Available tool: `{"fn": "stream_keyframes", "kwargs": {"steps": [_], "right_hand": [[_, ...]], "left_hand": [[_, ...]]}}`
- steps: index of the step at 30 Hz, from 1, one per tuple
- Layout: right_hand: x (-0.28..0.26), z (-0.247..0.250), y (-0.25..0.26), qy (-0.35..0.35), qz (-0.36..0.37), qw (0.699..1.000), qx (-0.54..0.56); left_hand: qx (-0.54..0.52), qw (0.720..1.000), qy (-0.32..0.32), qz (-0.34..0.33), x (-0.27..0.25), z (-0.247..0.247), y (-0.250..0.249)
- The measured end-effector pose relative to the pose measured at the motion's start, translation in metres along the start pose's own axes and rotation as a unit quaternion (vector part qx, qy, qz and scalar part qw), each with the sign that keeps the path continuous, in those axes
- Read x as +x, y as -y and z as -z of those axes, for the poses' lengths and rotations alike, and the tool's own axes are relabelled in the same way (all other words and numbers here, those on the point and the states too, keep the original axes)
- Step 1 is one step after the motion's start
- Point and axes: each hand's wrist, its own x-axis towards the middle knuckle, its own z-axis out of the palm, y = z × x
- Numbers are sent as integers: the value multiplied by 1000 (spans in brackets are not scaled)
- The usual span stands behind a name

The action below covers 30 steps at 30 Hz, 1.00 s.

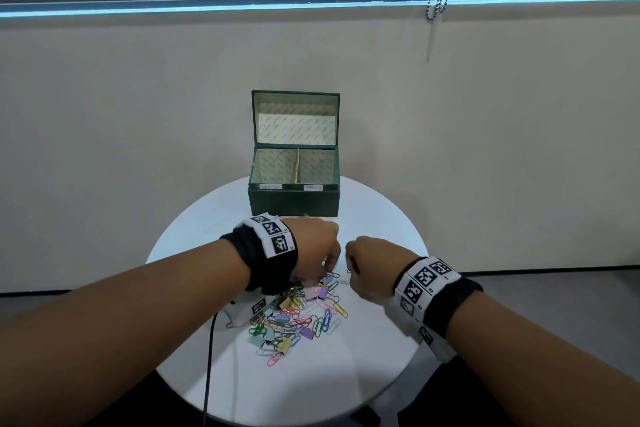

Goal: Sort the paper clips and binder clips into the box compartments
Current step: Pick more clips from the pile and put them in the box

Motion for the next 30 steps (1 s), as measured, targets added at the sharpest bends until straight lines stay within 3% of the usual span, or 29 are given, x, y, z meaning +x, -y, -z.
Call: {"fn": "stream_keyframes", "kwargs": {"steps": [4, 8, 14, 16, 21, 23, 24, 27, 30], "right_hand": [[-3, -1, 0, -19, 19, 999, -17], [-1, 1, -5, -74, 21, 997, 18], [-4, 2, -5, -24, 37, 999, 29], [-5, 2, -4, -13, 23, 999, 19], [-2, -5, -1, -18, 34, 999, 1], [-1, -6, -1, -16, 38, 999, -1], [-2, -6, -1, -16, 40, 999, -5], [-3, -5, 0, -33, 28, 999, -10], [-6, 4, -3, -74, -15, 997, -23]], "left_hand": [[-12, 1000, 17, 3, -5, 0, 5], [-151, 987, -55, 1, -15, 3, 17], [-308, 934, -153, 97, -24, 13, 38], [-359, 915, -150, 108, -25, 16, 39], [-463, 876, -58, 121, -21, 20, 25], [-452, 880, -53, 133, -12, 19, 17], [-418, 896, -49, 141, -7, 18, 14], [-215, 970, 0, 117, 1, 17, 4], [-49, 993, 16, 108, 3, 10, -3]]}}
